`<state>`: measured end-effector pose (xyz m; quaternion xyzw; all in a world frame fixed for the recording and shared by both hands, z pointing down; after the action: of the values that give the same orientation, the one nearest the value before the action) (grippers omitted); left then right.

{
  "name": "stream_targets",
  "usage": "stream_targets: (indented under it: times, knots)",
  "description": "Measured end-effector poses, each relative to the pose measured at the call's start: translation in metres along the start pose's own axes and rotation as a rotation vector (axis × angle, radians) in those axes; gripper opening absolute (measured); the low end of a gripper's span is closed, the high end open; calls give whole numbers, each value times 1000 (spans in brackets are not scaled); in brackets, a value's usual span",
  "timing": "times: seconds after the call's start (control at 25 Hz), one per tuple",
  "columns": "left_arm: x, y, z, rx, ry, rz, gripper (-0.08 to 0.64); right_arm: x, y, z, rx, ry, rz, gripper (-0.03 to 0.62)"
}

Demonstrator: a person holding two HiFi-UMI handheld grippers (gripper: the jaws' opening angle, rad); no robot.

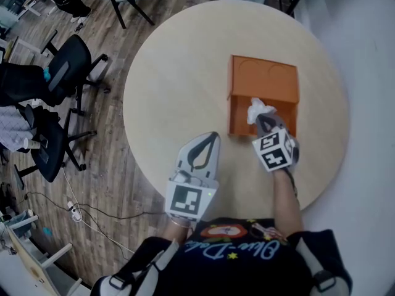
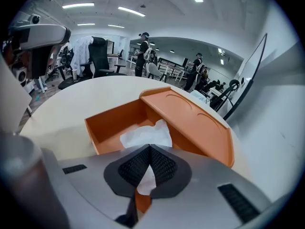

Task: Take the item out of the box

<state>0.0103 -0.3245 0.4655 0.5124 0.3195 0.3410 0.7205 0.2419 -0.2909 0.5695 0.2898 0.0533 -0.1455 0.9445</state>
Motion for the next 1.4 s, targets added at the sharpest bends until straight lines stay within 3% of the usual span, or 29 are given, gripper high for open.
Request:
stream_targets:
  times: [0.84,1.4]
  knots:
    - [31,-16,-12,25,6,43,-15,0,-5,-63,160,-24,3,-3]
    - [56,-39,-32,57,-23,104,-15,3,-6,-127,431,-44,75,-3]
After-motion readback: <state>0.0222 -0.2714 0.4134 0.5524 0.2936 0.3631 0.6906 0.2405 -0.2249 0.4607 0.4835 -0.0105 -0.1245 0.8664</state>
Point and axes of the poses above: the fingertips, and each gripper's own axes: z forward along the fingers, x to its right, y out of its underside, the point moved 10 cm from there along -z, backward along the fingers, and after that the axes turned 5 degrees about -y, right-handed, at the moved point
